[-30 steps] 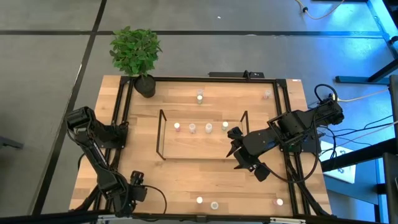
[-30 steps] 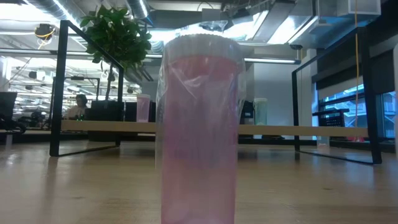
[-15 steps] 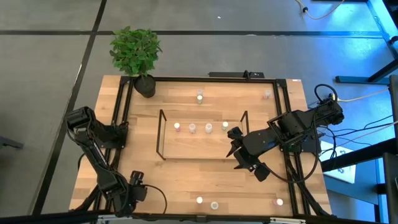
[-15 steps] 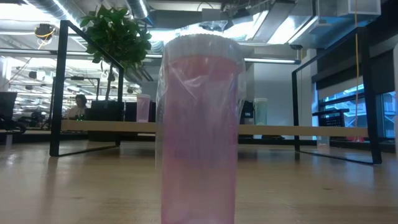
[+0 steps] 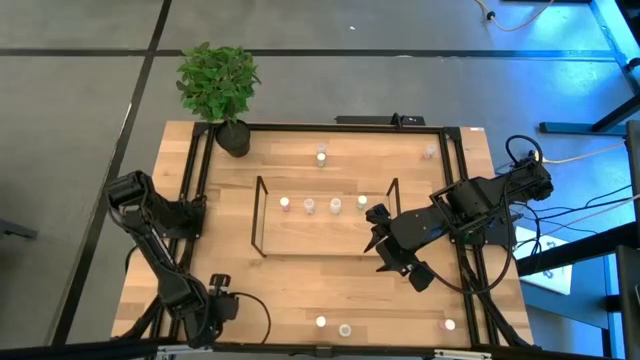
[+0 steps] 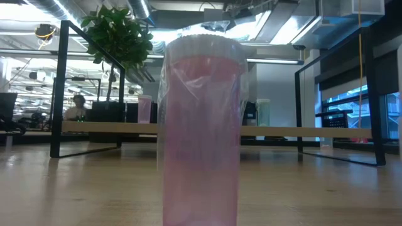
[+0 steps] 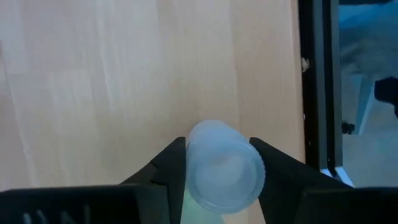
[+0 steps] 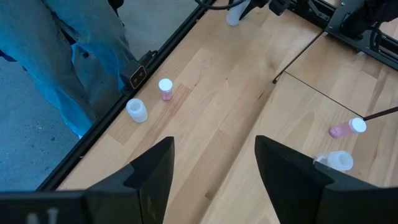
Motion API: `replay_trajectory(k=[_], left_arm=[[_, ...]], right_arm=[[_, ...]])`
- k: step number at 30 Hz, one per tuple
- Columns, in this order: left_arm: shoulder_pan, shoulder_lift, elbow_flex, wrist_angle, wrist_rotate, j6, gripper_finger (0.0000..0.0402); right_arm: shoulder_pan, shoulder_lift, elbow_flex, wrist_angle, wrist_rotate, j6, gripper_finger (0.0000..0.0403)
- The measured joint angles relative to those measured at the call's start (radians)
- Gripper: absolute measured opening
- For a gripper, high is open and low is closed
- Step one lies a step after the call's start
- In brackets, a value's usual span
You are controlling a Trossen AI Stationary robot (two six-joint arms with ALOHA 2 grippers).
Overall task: Pick and place medicine bottles onto shelf by color
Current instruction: Put the bottom left white pill bottle on the shelf aligned with the other white pill bottles
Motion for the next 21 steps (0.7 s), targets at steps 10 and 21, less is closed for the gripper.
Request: replay_trajectory(k=[10,21], left_arm=[[0.053,0.0,0.0,0.0,-0.005,-0.028,0.0137],[0.168,-0.003,0.01,-0.008,-0.038,-0.165,0.0136]], right_arm=[[0.0,0.0,0.0,0.0,0.0,0.0,0.0225],[0.0,0.0,0.0,0.0,0.0,0.0,0.0225]])
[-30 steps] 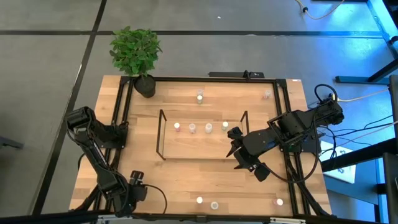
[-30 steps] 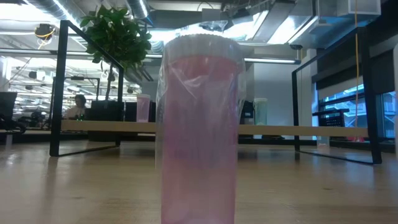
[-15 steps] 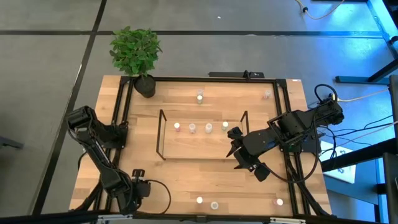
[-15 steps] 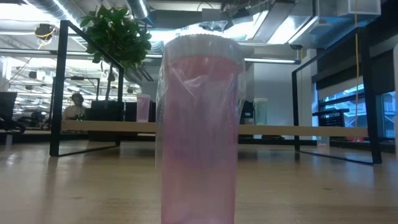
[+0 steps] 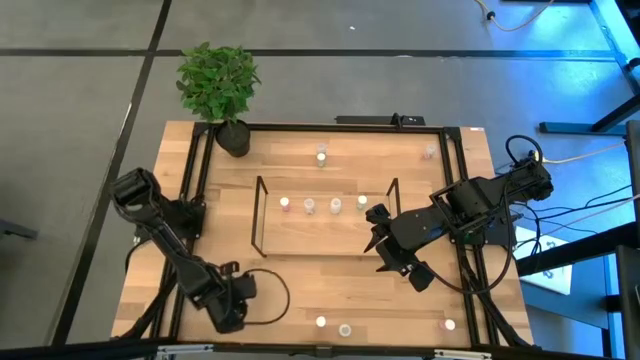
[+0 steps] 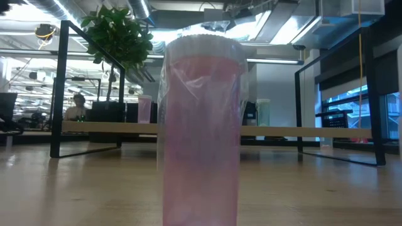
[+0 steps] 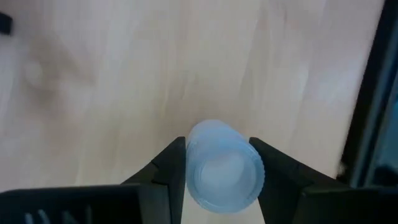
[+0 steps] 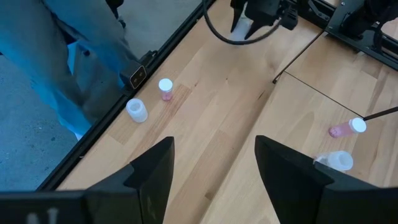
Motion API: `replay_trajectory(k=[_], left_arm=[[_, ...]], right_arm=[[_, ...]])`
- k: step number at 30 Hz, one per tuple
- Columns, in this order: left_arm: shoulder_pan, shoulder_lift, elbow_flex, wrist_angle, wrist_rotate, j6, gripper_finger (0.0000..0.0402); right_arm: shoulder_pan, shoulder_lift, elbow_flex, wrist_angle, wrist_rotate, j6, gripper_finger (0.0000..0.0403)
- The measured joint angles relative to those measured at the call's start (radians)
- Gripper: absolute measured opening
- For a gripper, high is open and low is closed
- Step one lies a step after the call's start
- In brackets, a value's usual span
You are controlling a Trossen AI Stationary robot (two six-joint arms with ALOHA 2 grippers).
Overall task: Pick and place medicine bottles onto shelf by color
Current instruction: Put the bottom left white pill bottle on the shelf aligned with the other white pill bottles
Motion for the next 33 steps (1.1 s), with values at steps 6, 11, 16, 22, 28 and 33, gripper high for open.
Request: replay_trajectory(k=[6,11,16,22,28,33], left_arm=[[0.082,0.0,0.054,0.004,-0.016,-0.007,0.0136],[0.162,0.0,0.1,-0.024,-0.006,0.109,0.0136],[0.222,0.0,0.151,-0.031,0.046,0.284,0.0135],[0.232,-0.001,0.261,-0.099,0.057,0.483,0.0135],[0.231,-0.001,0.437,-0.292,-0.04,0.581,0.0135],[0.257,-0.002,0.577,-0.424,-0.107,0.667,0.0135]], right_arm=[[0.0,0.0,0.0,0.0,0.0,0.0,0.0225],[0.0,0.0,0.0,0.0,0.0,0.0,0.0225],[0.0,0.0,0.0,0.0,0.0,0.0,0.0225],[0.0,0.0,0.0,0.0,0.0,0.0,0.0225],[0.0,0.0,0.0,0.0,0.0,0.0,0.0225],[0.0,0.0,0.0,0.0,0.0,0.0,0.0225]])
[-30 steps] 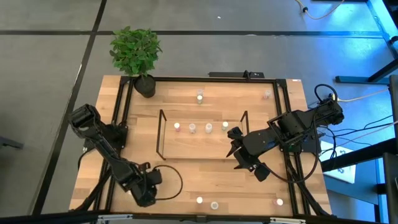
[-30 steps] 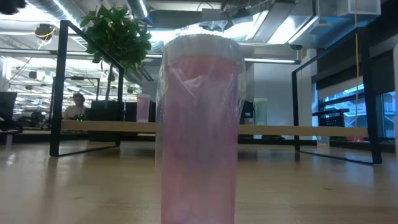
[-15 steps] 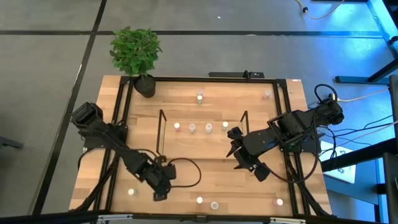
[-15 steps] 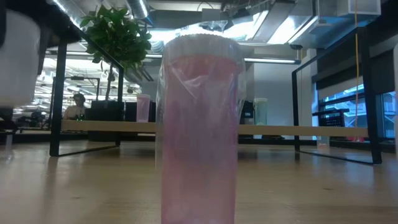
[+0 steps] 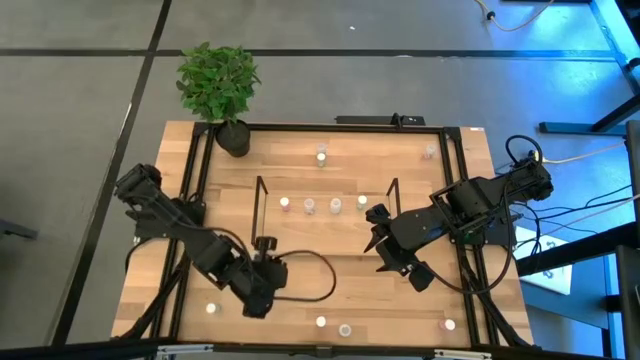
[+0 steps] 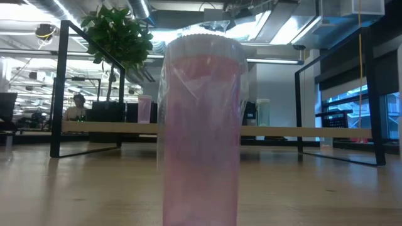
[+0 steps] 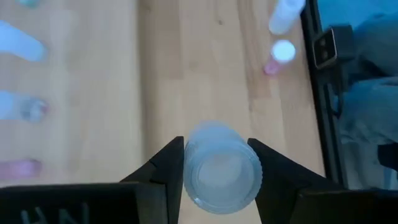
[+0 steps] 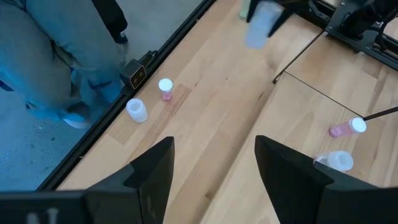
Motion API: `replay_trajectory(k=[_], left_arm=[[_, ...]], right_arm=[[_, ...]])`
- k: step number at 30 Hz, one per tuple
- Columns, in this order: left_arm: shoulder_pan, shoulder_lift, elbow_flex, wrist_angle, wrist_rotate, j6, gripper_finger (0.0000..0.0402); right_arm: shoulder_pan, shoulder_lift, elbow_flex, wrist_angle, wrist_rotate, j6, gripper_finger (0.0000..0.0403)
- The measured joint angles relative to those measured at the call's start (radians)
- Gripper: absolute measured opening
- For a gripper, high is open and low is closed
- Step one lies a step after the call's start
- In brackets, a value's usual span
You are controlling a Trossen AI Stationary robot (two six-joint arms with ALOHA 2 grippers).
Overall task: Pick and place medicine bottles onto shelf by color
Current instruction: Put the bottom left white pill bottle on the shelf aligned with the other white pill bottles
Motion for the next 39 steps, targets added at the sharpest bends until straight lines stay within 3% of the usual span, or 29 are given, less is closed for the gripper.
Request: replay_trajectory(k=[10,17,23,25,31,39], left_arm=[[0.154,0.0,0.123,-0.045,0.078,0.226,0.0135],[0.26,0.0,0.123,-0.049,0.153,0.282,0.0135],[0.307,0.0,0.123,-0.048,0.156,0.303,0.0135],[0.317,0.007,0.123,-0.047,0.156,0.303,0.0135],[0.343,0.009,0.116,-0.045,0.157,0.303,0.0135],[0.353,0.009,0.116,-0.044,0.154,0.303,0.0135]], right_arm=[[0.0,0.0,0.0,0.016,0.0,-0.003,0.0225],[0.0,0.0,0.0,0.016,0.0,-0.003,0.0225],[-0.003,0.0,0.0,0.017,0.006,0.003,0.0225],[-0.006,-0.004,-0.001,0.017,0.058,0.043,0.0225],[-0.008,-0.042,-0.001,0.013,0.351,0.156,0.0225],[-0.007,-0.155,-0.001,-0.022,0.41,0.261,0.0225]])
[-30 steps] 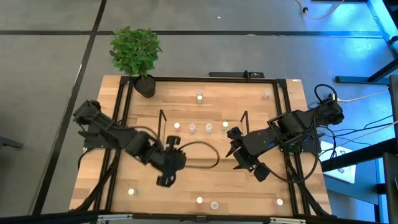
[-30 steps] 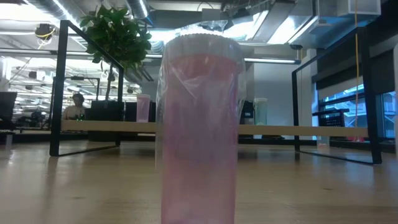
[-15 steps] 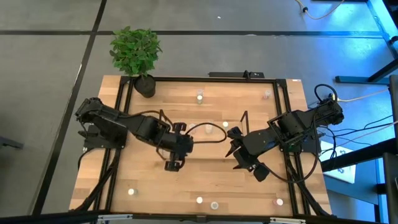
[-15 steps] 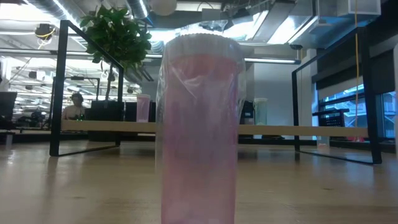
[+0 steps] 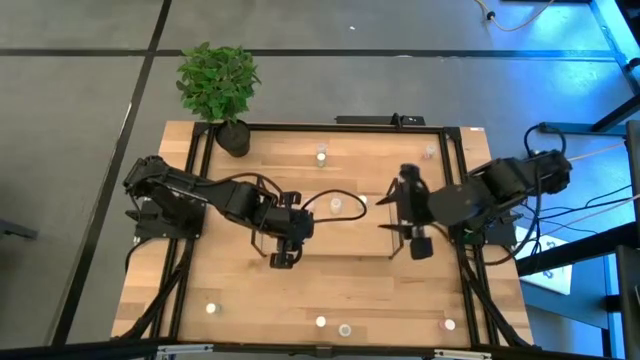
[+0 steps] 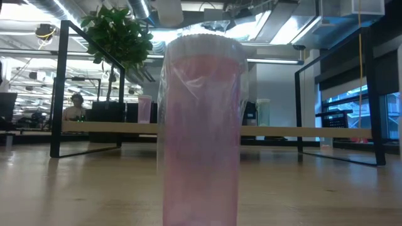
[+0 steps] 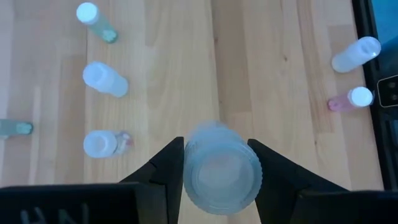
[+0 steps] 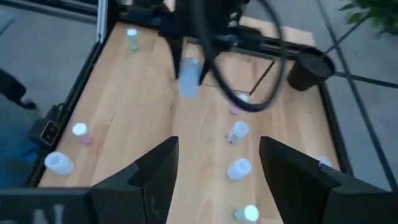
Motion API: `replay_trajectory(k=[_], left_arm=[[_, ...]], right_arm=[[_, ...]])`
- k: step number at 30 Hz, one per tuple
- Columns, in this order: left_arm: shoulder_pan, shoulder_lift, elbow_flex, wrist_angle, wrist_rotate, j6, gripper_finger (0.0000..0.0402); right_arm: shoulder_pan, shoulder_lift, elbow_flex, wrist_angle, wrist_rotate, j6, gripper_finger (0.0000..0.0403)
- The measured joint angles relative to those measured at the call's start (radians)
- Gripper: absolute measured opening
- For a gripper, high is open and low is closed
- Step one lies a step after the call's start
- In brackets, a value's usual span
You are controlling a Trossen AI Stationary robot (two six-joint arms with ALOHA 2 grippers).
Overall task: Pick and place medicine bottles onto shelf by color
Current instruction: Put the bottom left white pill bottle on the shelf aligned with the other white pill bottles
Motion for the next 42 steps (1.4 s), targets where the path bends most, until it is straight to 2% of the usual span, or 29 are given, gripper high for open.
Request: replay_trajectory(k=[4,8,14,19,22,29,42], left_arm=[[0.0,0.0,0.0,0.01,-0.001,0.0,0.0135],[0.0,0.0,0.0,0.018,-0.033,0.006,0.0135],[0.0,0.003,0.0,0.024,-0.043,0.015,0.0135],[0.016,0.033,-0.001,0.065,-0.012,0.053,0.0135],[0.04,0.063,-0.001,0.076,0.02,0.087,0.0135],[0.097,0.134,-0.001,0.11,0.037,0.193,0.0135],[0.137,0.228,-0.001,0.213,0.036,0.229,0.0135]], right_arm=[[0.0,-0.048,-0.034,-0.004,0.029,0.03,0.0225],[0.01,-0.134,-0.212,0.088,0.047,0.082,0.0225],[0.014,-0.275,-0.473,0.377,0.055,0.099,0.0225],[0.014,-0.339,-0.595,0.424,0.097,0.119,0.0225],[0.014,-0.35,-0.618,0.426,0.13,0.129,0.0225],[0.014,-0.35,-0.62,0.415,0.132,0.122,0.0225],[0.014,-0.35,-0.62,0.42,0.131,0.127,0.0225]])
